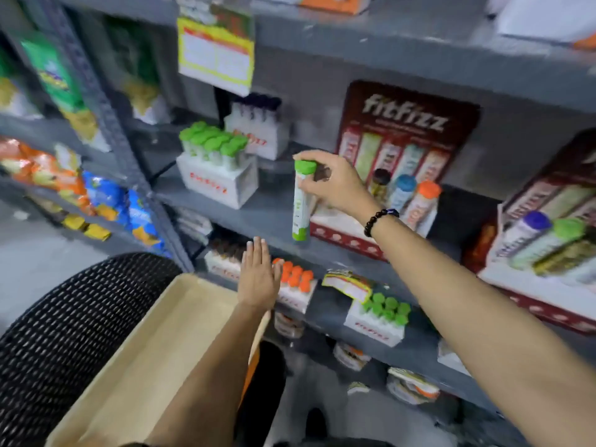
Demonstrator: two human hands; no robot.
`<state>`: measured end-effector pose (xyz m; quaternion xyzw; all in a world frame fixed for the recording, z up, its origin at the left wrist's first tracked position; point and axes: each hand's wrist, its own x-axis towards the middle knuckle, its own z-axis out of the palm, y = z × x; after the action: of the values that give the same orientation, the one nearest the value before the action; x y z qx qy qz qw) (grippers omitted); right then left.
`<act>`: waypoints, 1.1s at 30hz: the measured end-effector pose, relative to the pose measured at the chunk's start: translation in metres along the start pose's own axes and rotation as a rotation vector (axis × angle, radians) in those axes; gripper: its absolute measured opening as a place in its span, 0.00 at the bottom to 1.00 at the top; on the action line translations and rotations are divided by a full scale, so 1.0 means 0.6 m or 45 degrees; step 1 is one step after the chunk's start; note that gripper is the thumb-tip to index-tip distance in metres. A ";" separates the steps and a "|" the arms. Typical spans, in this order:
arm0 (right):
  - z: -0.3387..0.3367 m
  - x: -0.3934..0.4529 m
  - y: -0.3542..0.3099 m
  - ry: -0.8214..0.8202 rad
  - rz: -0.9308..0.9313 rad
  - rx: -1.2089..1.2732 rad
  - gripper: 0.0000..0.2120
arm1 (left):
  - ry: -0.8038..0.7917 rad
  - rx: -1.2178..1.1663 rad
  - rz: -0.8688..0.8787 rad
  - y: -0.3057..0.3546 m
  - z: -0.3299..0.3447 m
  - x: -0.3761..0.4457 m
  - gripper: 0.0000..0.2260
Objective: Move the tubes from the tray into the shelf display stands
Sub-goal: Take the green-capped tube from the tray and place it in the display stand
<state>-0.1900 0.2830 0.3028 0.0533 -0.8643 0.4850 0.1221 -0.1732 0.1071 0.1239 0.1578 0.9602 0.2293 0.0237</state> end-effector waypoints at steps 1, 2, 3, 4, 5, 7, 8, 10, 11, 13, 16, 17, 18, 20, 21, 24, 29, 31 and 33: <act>-0.025 -0.002 0.007 0.032 0.011 -0.022 0.19 | -0.028 0.008 0.034 0.021 0.000 0.017 0.31; -0.047 -0.003 0.013 0.058 0.023 -0.050 0.20 | -0.050 0.033 0.070 0.041 -0.001 0.031 0.32; -0.066 -0.003 0.020 0.072 0.034 -0.071 0.20 | -0.077 0.062 0.110 0.058 0.000 0.045 0.34; -0.083 -0.003 0.026 0.082 0.041 -0.086 0.20 | -0.083 0.088 0.157 0.071 0.006 0.059 0.36; -0.098 -0.002 0.031 0.093 0.038 -0.100 0.20 | -0.097 0.111 0.189 0.082 0.011 0.071 0.38; -0.120 -0.002 0.034 0.128 0.019 -0.137 0.19 | -0.123 0.184 0.212 0.096 0.022 0.088 0.37; -0.128 -0.003 0.032 0.144 0.016 -0.158 0.19 | -0.123 0.241 0.216 0.097 0.030 0.093 0.34; -0.138 -0.003 0.030 0.151 0.020 -0.219 0.20 | -0.131 0.334 0.218 0.096 0.039 0.098 0.31; -0.142 -0.002 0.029 0.126 0.031 -0.254 0.20 | -0.132 0.350 0.214 0.095 0.038 0.097 0.34; -0.152 0.001 0.025 0.021 0.067 -0.313 0.19 | -0.128 0.354 0.219 0.092 0.037 0.096 0.44; -0.161 0.006 0.008 -0.132 0.146 -0.364 0.18 | -0.159 0.351 0.208 0.094 0.036 0.097 0.33; -0.162 0.007 0.000 -0.163 0.164 -0.379 0.19 | -0.175 0.353 0.204 0.096 0.035 0.098 0.31; -0.164 0.008 -0.010 -0.192 0.177 -0.401 0.19 | -0.194 0.355 0.201 0.097 0.033 0.097 0.30; -0.167 0.009 -0.027 -0.244 0.197 -0.475 0.19 | -0.227 0.366 0.199 0.098 0.028 0.096 0.30; -0.168 0.009 -0.034 -0.261 0.211 -0.524 0.19 | -0.240 0.369 0.200 0.098 0.026 0.096 0.30; -0.170 0.010 -0.044 -0.261 0.241 -0.644 0.19 | -0.264 0.369 0.207 0.096 0.023 0.096 0.30; -0.170 0.012 -0.041 -0.153 0.289 -0.710 0.19 | -0.275 0.363 0.216 0.094 0.021 0.095 0.30; -0.169 0.012 -0.040 -0.142 0.308 -0.749 0.18 | -0.279 0.365 0.215 0.094 0.021 0.095 0.30; -0.166 0.011 -0.040 -0.166 0.346 -0.761 0.15 | -0.279 0.367 0.212 0.093 0.023 0.096 0.31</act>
<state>-0.1757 0.3557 0.3742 -0.0696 -0.9735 0.2175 0.0110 -0.2099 0.1784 0.1383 0.2626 0.9583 0.0720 0.0862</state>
